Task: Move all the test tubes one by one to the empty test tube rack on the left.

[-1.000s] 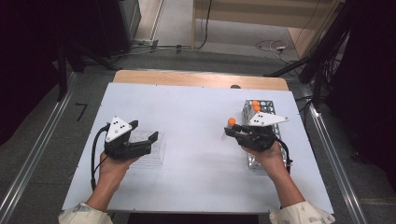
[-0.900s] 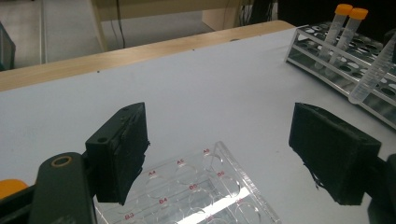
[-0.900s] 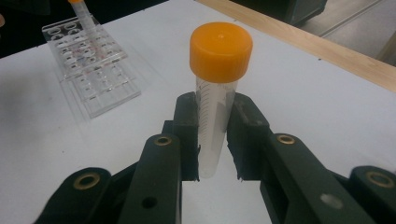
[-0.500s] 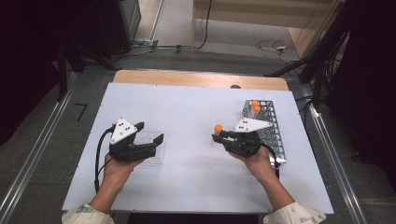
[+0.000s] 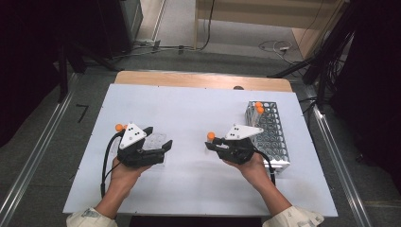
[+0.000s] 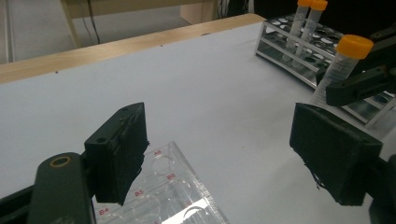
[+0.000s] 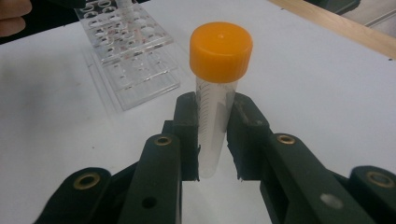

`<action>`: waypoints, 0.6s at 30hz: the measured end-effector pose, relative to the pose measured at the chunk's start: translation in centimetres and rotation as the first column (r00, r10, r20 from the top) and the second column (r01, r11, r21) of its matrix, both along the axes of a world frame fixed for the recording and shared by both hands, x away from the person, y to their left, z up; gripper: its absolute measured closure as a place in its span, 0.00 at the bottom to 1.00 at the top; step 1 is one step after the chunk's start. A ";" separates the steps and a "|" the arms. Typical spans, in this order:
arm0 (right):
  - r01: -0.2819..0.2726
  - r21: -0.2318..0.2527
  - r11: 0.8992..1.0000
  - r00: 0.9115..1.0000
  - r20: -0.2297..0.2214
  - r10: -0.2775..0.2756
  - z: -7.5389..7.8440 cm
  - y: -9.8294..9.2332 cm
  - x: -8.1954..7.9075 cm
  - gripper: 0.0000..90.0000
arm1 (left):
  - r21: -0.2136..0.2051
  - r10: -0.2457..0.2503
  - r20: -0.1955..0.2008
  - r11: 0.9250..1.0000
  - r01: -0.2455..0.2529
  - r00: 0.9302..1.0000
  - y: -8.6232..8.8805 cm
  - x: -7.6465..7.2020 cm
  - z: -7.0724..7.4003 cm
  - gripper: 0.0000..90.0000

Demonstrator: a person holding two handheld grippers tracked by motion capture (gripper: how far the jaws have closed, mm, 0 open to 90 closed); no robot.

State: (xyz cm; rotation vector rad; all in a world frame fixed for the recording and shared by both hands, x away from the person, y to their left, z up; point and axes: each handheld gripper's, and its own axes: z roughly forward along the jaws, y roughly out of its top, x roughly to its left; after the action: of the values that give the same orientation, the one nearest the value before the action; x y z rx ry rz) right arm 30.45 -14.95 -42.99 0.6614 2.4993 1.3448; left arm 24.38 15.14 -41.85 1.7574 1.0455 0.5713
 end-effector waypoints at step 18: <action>-0.056 -0.030 0.998 0.998 -0.019 0.056 -1.3 2.7 -0.9 0.80 | 0.008 -0.085 -0.009 0.996 0.085 0.996 -3.0 -0.5 -0.7 0.20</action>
State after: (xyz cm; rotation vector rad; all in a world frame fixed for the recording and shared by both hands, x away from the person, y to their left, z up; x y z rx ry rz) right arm 29.52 -12.27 -44.30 0.6039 2.5657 1.3217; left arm 23.91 12.12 -42.60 1.8041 0.9705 0.5160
